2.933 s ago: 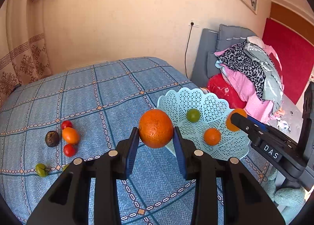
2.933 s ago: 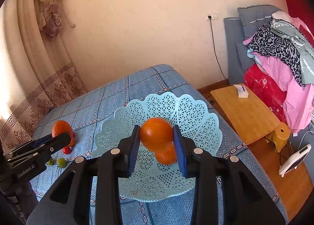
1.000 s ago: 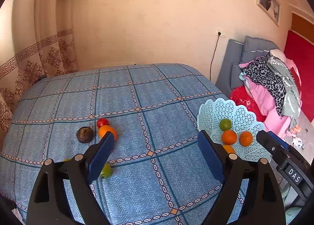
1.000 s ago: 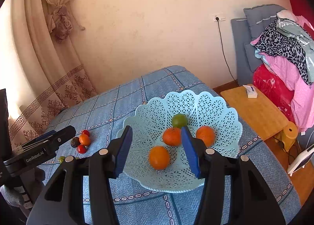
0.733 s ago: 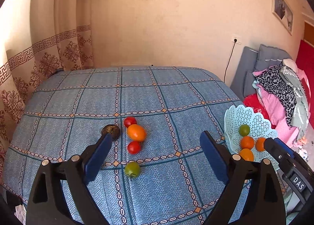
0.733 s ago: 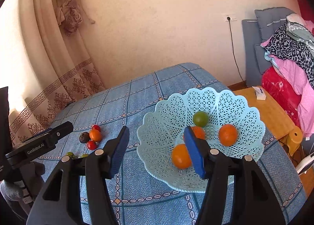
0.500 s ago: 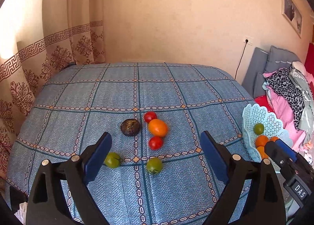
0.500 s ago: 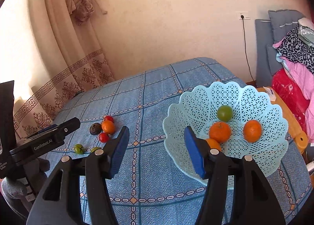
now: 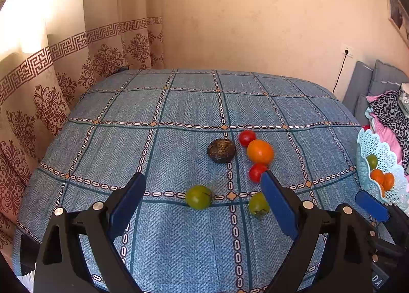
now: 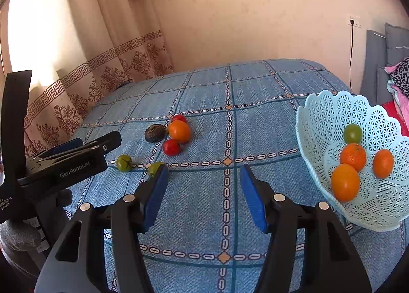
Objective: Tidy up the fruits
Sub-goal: 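Move both open tools back to the remaining fruits on the bed, then grasp a green tomato with the right tool while the left tool grasps another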
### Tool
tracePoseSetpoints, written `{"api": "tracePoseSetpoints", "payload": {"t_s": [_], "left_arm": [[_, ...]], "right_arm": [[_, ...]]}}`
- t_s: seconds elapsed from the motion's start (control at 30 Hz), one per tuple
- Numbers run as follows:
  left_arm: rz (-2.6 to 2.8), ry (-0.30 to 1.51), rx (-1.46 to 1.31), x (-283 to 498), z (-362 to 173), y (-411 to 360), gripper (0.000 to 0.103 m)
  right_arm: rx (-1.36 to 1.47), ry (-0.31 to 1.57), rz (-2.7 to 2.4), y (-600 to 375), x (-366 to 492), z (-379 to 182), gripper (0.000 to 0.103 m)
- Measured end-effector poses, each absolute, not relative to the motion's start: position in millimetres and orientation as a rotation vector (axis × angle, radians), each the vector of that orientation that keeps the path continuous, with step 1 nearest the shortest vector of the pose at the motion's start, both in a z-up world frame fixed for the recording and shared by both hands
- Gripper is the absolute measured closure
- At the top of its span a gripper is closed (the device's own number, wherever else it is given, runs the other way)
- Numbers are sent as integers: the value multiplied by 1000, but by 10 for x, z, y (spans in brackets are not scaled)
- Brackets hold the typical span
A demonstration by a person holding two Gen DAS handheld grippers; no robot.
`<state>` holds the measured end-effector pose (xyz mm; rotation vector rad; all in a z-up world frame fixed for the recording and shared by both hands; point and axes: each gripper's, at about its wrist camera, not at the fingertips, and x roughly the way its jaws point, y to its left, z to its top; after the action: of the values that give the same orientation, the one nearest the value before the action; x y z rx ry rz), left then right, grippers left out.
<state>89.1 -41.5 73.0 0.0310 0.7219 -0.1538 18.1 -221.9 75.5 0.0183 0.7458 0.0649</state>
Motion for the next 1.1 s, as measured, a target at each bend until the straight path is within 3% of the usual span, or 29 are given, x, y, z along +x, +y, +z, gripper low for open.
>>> {"api": "tracePoseSetpoints", "payload": {"t_s": [0.6,1.1], "left_arm": [[-65,801,2,1040,350,133,13],[-70,817,-6,1095,290,171,13]], "right_arm": [[-44,870,202,-1700,576,349,44],[-68,932,204,-1616,889,111,73]]}}
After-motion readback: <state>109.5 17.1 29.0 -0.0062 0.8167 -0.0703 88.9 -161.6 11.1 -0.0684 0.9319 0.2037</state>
